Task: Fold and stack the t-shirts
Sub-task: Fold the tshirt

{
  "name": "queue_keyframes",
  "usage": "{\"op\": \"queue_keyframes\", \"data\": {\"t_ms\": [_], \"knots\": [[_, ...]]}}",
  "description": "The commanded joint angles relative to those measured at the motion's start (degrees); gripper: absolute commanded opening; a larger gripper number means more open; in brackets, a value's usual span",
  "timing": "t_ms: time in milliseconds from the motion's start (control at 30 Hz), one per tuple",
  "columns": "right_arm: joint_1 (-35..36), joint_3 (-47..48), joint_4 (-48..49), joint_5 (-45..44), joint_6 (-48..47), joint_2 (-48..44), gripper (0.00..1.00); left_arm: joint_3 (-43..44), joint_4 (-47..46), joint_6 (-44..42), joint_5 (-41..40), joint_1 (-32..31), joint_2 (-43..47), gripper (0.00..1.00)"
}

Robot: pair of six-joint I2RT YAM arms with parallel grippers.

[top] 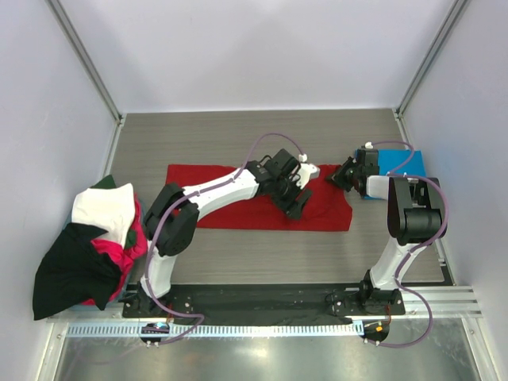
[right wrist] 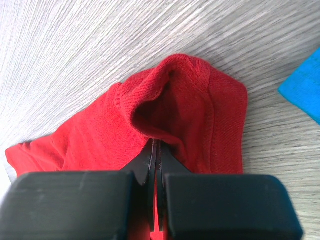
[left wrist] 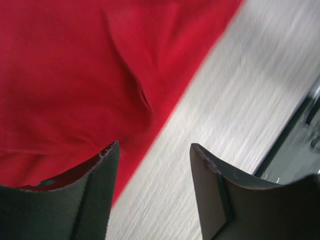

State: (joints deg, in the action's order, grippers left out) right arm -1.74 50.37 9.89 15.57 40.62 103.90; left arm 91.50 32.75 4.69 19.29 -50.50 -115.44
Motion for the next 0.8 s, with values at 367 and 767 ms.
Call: {"op": "queue_keyframes", "data": {"t_ms": [367, 767], "knots": [[-0.2, 1.3, -0.2, 0.3, -1.2, 0.2, 0.01, 17.8, -3.3, 9.4, 0.2, 1.3, -12.1, 0.59], [-0.4, 1.0, 0.1, 0.7, -1.2, 0.0, 0.01, 8.3, -16.8, 24.2, 1.7, 2.4, -13.1, 0.59]]}}
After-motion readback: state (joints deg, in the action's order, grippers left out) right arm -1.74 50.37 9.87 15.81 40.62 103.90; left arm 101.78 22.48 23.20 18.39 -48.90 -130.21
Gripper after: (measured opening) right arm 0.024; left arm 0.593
